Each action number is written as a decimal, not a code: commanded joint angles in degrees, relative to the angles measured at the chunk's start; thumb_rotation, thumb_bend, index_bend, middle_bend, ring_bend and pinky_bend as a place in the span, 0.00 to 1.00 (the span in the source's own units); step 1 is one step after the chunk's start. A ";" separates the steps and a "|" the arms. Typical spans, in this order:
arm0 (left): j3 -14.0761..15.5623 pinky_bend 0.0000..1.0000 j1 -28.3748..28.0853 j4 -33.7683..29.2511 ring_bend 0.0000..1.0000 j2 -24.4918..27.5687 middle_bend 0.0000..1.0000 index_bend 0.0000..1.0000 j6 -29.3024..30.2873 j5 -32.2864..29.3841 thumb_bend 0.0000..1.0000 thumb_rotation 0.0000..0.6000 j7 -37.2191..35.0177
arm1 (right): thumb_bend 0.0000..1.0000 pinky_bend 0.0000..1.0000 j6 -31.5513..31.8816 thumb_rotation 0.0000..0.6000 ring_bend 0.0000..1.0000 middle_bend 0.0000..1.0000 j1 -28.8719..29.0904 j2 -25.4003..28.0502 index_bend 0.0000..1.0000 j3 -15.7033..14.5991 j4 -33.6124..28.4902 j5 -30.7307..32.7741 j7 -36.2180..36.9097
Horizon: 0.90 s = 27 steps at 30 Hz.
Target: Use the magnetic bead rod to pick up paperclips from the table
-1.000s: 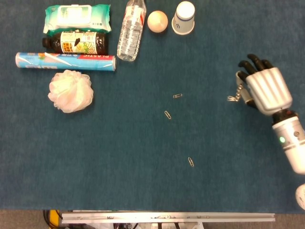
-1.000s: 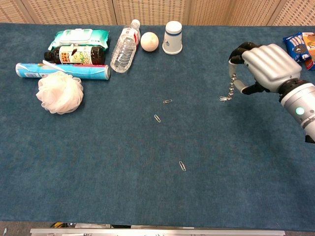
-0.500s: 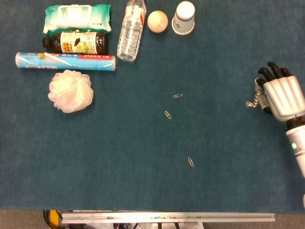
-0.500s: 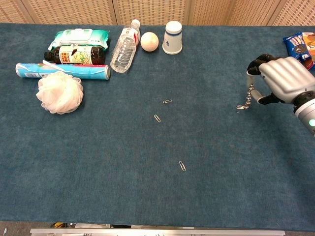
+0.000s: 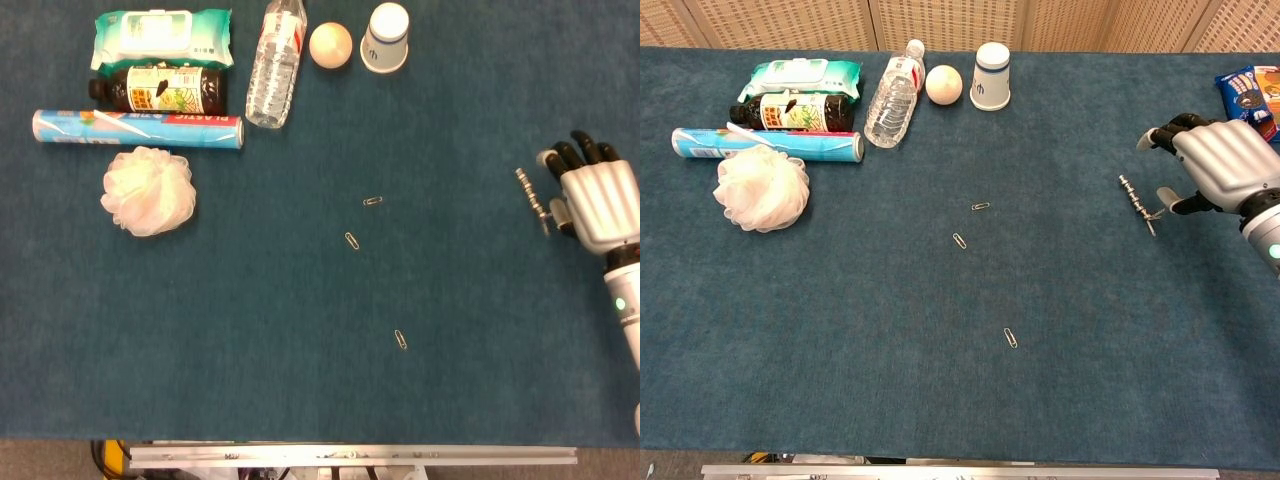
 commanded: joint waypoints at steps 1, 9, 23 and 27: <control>0.02 0.53 -0.09 -0.01 0.36 0.03 0.43 0.42 -0.11 0.02 0.14 1.00 0.00 | 0.26 0.28 0.34 1.00 0.15 0.31 -0.33 0.35 0.16 0.26 -0.52 -0.33 0.15; 0.31 0.53 -0.70 0.12 0.36 0.01 0.43 0.42 -0.17 1.40 0.14 1.00 0.02 | 0.25 0.28 6.61 1.00 0.15 0.31 -4.01 4.35 0.20 0.74 -4.91 -2.53 1.26; 1.45 0.53 -3.75 0.21 0.36 -1.02 0.43 0.42 -3.07 4.49 0.14 1.00 2.95 | 0.25 0.28 19.62 1.00 0.15 0.31 -14.86 11.30 0.32 -0.86 -6.34 -8.52 15.02; 1.83 0.53 -4.29 0.31 0.36 -1.22 0.43 0.43 -3.48 5.23 0.14 1.00 3.31 | 0.25 0.28 21.91 1.00 0.15 0.31 -17.24 11.64 0.32 -0.73 -5.75 -8.93 17.64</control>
